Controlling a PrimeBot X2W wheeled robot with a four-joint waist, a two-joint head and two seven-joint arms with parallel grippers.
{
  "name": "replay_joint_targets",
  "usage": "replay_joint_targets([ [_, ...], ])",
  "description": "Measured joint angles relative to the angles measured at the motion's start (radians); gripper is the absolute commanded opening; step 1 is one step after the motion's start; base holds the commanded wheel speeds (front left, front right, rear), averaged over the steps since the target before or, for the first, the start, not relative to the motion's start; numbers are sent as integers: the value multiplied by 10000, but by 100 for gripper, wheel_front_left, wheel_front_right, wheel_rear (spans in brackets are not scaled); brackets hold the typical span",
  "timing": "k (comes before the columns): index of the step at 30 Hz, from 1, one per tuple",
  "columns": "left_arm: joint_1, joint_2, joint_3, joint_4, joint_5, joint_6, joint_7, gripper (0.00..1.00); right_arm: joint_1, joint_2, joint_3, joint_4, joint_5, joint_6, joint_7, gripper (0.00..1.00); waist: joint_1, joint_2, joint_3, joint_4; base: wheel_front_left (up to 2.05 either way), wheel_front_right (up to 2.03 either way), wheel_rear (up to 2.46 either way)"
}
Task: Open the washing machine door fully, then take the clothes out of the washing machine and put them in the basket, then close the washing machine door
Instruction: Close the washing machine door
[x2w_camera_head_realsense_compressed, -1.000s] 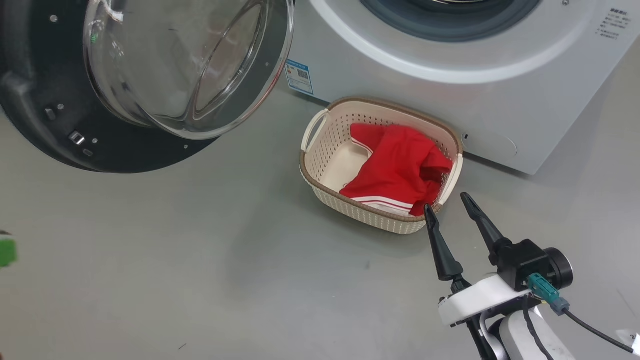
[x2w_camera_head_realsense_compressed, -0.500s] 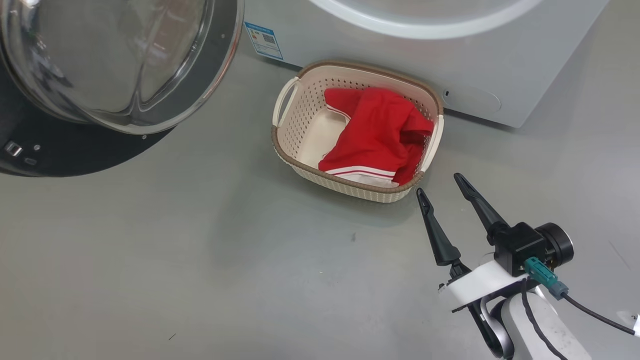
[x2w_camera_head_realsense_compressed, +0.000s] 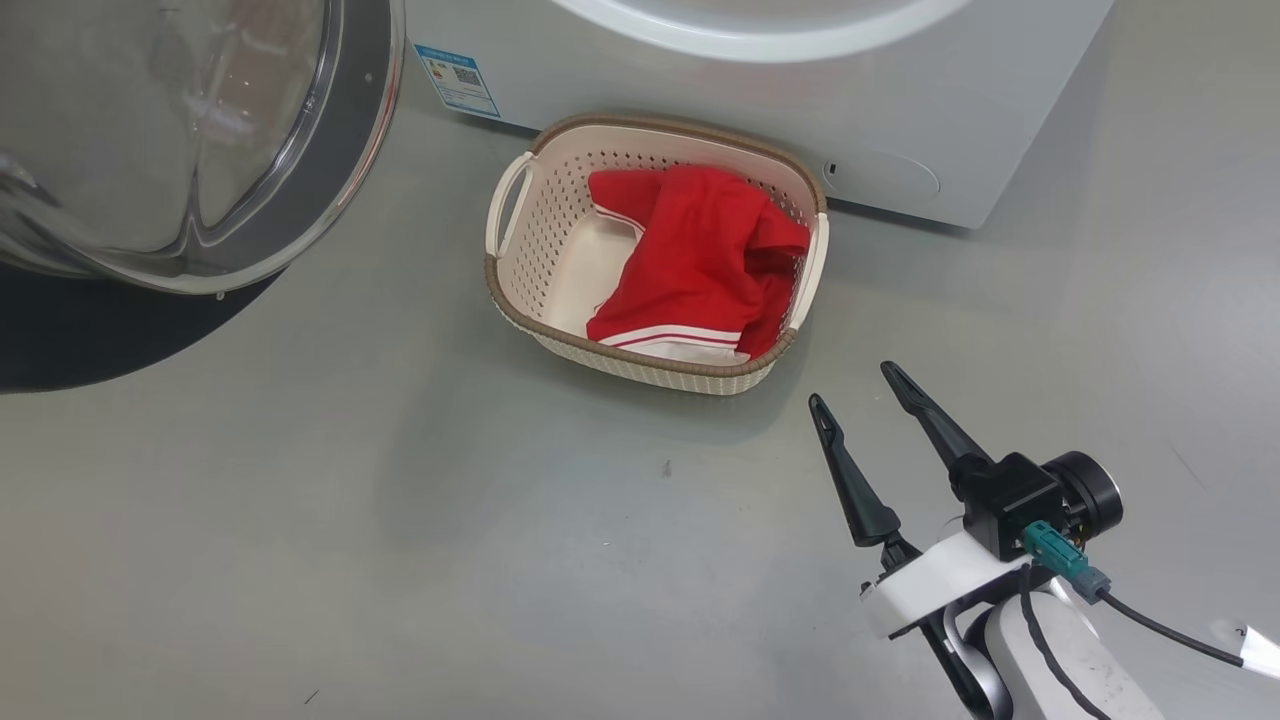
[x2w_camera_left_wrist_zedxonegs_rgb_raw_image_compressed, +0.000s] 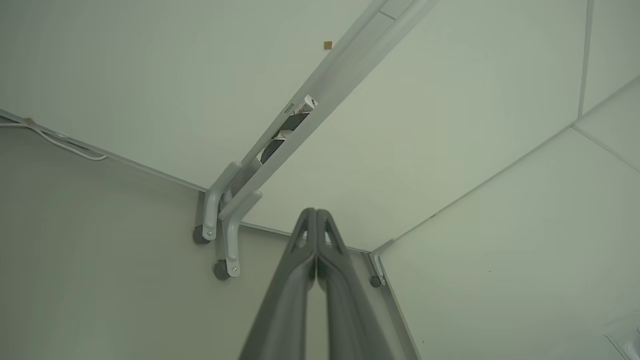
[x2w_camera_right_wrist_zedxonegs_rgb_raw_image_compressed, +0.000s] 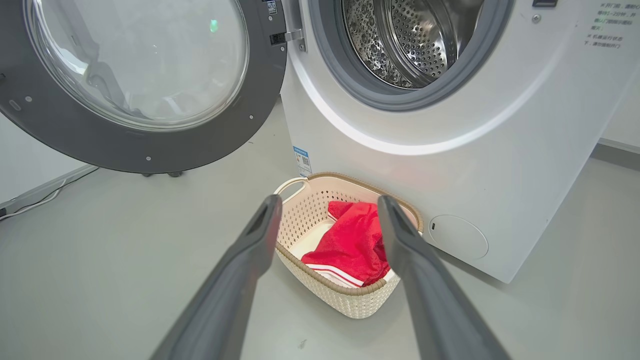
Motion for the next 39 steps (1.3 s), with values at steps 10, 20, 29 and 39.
replay_joint_targets([
  [10, -907, -167, 773, 1388, -1152, 153, 1066, 0, -9, 27, 79, 59, 0, 0, -2, 100, 0, 0, -20, -191, 0, 0, 0],
  [20, -1080, -100, 405, 2314, -1126, 155, 2169, 0, -130, 4, 140, 102, -92, 2, -4, 100, 0, 0, 2, -225, 0, 0, 0],
  [29, -1525, -102, 257, 2834, -1183, 157, 2964, 0, -189, 6, 146, 130, -92, 2, -4, 100, 0, 0, 50, -215, 0, 0, 0],
  [39, -1790, -159, 180, 3315, -1390, 159, 3705, 0, -241, 2, 150, 178, -92, 19, -6, 100, 0, 0, 120, -266, 0, 0, 0],
])
